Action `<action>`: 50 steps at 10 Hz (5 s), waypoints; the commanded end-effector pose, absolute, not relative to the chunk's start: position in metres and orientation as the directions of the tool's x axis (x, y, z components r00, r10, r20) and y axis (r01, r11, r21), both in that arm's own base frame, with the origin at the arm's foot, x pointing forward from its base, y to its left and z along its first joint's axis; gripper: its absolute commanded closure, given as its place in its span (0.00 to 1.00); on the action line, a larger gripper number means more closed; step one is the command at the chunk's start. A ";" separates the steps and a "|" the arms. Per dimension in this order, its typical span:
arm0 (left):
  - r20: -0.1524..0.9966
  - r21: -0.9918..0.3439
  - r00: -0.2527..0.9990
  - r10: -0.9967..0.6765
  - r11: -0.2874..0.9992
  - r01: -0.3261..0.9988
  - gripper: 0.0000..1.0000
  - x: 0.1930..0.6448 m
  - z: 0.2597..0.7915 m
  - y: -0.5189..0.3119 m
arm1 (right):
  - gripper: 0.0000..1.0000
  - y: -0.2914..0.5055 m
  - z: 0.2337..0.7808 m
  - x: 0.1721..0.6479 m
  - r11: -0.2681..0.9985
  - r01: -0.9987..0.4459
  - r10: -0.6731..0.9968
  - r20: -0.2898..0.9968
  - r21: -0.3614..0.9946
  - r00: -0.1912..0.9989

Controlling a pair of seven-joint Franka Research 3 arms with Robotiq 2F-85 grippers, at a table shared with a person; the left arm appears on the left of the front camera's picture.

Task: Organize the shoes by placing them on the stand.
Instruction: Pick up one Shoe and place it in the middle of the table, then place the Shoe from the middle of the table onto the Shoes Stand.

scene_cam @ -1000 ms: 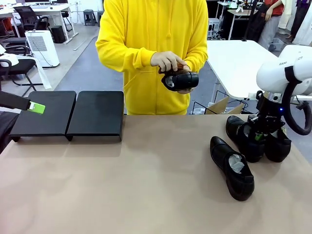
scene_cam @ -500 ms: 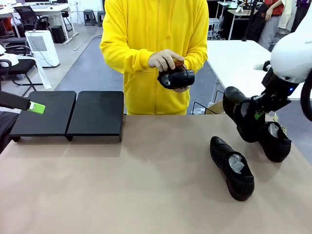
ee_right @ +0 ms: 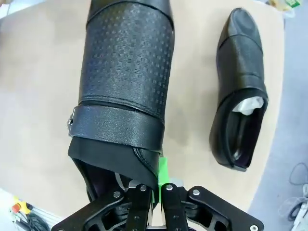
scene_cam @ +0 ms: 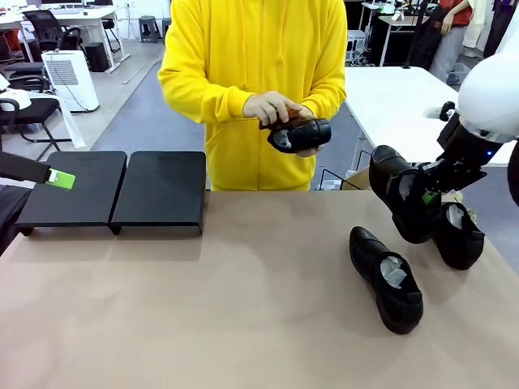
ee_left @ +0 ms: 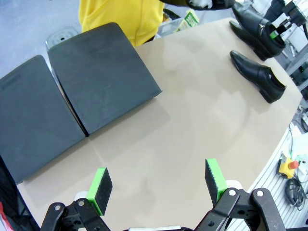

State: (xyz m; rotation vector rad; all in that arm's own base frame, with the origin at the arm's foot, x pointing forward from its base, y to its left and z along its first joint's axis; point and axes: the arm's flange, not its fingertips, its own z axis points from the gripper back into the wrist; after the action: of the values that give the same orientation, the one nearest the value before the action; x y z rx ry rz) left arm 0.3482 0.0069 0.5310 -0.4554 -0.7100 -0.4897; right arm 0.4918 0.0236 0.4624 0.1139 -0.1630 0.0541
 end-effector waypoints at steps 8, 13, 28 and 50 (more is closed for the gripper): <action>0.712 -0.229 0.649 -0.269 0.784 0.576 0.00 0.347 0.530 0.008 | 1.00 0.244 0.439 0.421 0.917 -0.309 0.277 0.155 0.254 0.948; 0.712 -0.229 0.649 -0.269 0.784 0.576 0.00 0.347 0.530 0.008 | 1.00 0.322 0.346 0.403 0.849 -0.255 0.266 0.043 0.462 0.963; 0.712 -0.229 0.649 -0.269 0.784 0.576 0.00 0.347 0.530 0.008 | 0.00 0.310 0.374 0.368 0.837 -0.309 0.318 0.057 0.451 0.946; 0.712 -0.229 0.649 -0.269 0.784 0.576 0.00 0.347 0.530 0.008 | 0.00 0.233 0.472 0.285 0.883 -0.386 0.360 0.142 0.266 0.922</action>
State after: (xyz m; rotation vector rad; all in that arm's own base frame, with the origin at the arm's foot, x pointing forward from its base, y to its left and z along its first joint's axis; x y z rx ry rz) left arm 0.3480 0.0067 0.5313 -0.4543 -0.7099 -0.4905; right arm 0.2588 0.1960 0.5013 0.3016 -0.1390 0.3519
